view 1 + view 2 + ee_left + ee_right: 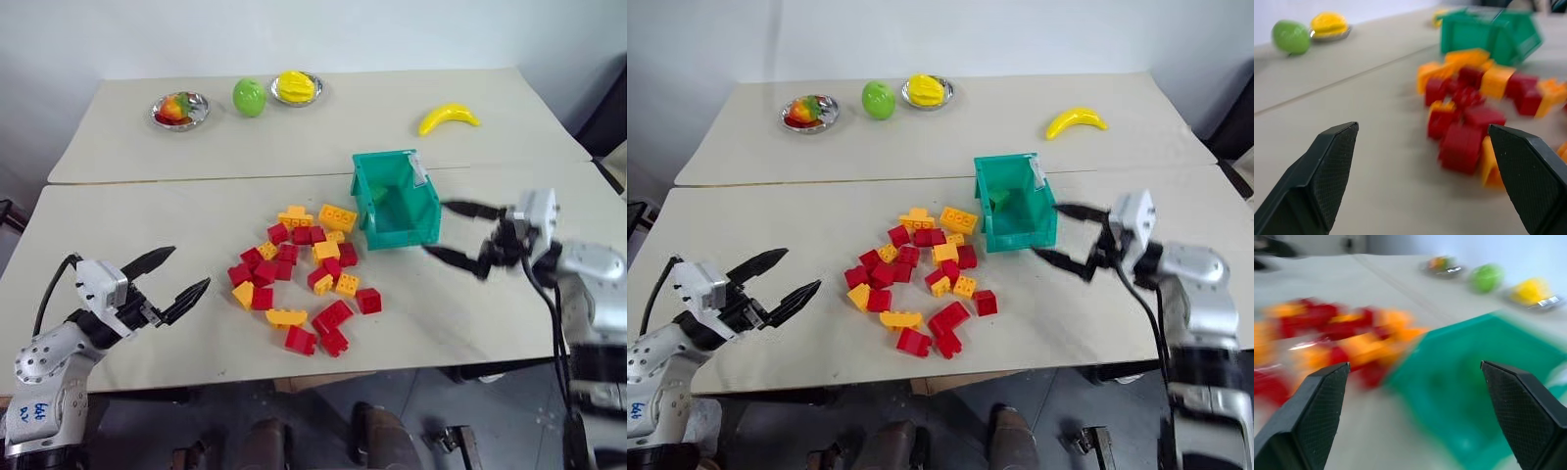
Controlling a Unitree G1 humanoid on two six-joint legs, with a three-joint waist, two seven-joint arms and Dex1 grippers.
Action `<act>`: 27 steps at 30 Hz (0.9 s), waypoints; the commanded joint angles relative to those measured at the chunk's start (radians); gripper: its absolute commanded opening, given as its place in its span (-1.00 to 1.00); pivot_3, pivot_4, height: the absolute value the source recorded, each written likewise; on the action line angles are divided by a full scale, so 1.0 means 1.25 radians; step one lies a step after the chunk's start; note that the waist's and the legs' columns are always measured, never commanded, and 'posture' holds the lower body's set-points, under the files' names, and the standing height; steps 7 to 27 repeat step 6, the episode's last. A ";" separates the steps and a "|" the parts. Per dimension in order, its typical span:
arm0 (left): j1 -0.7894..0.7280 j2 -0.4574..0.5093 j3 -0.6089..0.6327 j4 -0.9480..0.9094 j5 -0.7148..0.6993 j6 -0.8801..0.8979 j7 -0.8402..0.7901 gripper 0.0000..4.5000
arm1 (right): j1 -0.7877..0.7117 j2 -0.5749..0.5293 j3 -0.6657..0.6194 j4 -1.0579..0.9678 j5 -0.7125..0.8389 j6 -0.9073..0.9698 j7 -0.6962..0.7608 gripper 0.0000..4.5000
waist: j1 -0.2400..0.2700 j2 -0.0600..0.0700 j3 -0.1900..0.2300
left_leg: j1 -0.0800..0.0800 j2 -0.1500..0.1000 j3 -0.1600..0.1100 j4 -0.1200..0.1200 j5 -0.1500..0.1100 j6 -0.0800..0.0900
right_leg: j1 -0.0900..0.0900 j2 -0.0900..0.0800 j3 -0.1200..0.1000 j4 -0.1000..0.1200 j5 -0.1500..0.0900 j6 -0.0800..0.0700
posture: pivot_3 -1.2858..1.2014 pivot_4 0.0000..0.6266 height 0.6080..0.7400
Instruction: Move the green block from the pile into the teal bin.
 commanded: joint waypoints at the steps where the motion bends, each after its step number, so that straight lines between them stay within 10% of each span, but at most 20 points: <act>1: 0.033 0.009 0.038 -0.005 0.033 -0.028 0.030 1.00 | 0.115 -0.011 -0.014 -0.098 0.027 -0.032 0.045 0.99 | 0.001 0.000 0.000 | 0.001 0.000 0.000 0.000 0.000 0.000 | 0.001 0.000 0.000 0.000 0.000 0.000 | 0.03 -0.52 1.00; 27: 0.074 0.000 0.037 -0.048 0.056 -0.039 0.056 1.00 | 0.159 0.037 -0.021 -0.093 0.018 -0.083 -0.005 0.99 | -0.001 0.000 0.000 | 0.003 0.001 0.000 0.000 0.000 0.000 | 0.000 -0.001 0.002 0.001 0.001 -0.001 | 0.03 -0.52 1.00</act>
